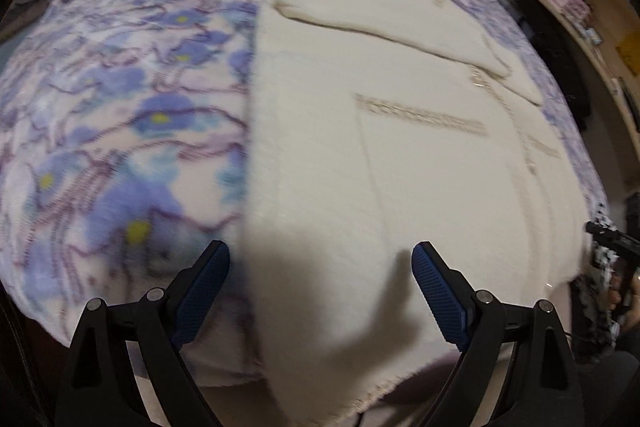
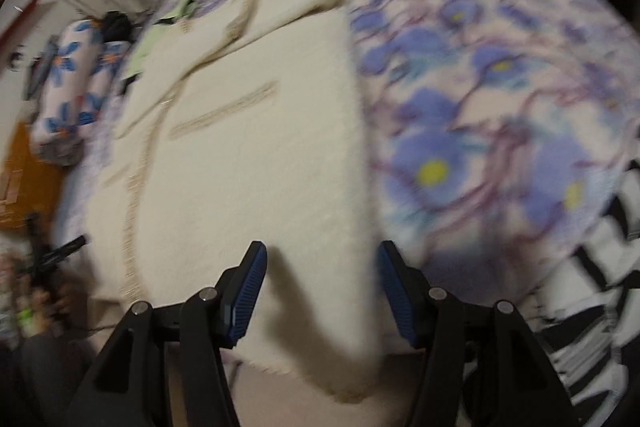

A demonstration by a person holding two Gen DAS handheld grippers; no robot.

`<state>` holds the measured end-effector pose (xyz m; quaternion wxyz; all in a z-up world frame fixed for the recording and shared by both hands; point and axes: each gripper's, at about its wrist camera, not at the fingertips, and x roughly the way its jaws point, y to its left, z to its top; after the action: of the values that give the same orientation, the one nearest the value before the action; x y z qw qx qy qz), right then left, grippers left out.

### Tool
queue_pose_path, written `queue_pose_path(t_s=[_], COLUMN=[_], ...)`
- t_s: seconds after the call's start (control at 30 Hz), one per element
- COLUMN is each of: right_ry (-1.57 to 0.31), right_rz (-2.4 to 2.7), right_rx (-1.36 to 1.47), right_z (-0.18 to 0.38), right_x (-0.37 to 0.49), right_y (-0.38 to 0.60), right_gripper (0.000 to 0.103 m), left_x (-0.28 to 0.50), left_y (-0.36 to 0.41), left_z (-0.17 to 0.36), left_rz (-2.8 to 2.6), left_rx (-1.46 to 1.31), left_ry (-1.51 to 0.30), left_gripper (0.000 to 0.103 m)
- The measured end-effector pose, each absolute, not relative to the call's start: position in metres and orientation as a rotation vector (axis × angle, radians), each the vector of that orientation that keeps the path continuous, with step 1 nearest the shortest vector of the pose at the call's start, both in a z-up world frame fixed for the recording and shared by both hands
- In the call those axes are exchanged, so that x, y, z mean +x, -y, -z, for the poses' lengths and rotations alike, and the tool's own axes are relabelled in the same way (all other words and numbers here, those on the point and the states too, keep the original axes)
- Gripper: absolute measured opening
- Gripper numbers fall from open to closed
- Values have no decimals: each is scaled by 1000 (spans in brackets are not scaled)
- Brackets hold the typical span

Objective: Fold large clothes
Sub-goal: 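Grasp the cardigan hem with both grippers and lift it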

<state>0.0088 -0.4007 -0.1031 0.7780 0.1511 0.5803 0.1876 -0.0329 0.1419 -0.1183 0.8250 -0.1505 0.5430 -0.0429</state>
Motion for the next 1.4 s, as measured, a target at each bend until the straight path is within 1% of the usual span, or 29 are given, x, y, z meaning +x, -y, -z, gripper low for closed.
queue_pose_path(t_s=[0.2,0.4,0.47,0.5,0.53,0.57,0.6,0.63,0.73,0.77,0.8,0.93,1.17,1.27,1.4], right_ry=[-1244,-1225,-1212,-1208,-1205,-1196,-1188,-1184,-1168,-1157,-1143,-1083,-915,-837,-772], right_rz=[-510,-507,-508,-523,-535,-526,-518,-513,-510,-528,-550,-602,-727,-757,-731], right_rx=[447,403,373,375,378,355,328,314,319,338,359,335,408,482,576], right_z=[115,120,118,117,115,112,110,109,104,101,98,75,21,2,-13], right_x=[8,8,6,6,4,2,3,3,4,5,5,13,55,82,126], right_y=[408,396,389,388,385,382,379,377,375,375,374,346,316,312,316], right_gripper=[58,57,51,36,24,22,21,19,16,15,15,15,14,14,14], left_x=[-37,-32,-33,-33,-33,-33,-33,-33,-28,-27,-26,-22,16,44,89], left_y=[-138,-143,-138,-134,-129,-125,-123,-121,-122,-125,-127,-132,-117,-127,-140], left_z=[126,140,138,137,135,133,131,130,129,130,130,121,72,44,21], left_rz=[175,200,209,219,231,248,254,262,252,241,235,275,333,325,275], left_rx=[-321,-374,-345,-329,-317,-316,-317,-324,-403,-453,-486,-664,-770,-773,-759], left_ry=[-1159,-1172,-1165,-1163,-1161,-1161,-1160,-1160,-1169,-1173,-1175,-1117,-952,-866,-805], left_gripper=[91,91,81,69,57,52,43,36,25,23,17,15,14,13,13])
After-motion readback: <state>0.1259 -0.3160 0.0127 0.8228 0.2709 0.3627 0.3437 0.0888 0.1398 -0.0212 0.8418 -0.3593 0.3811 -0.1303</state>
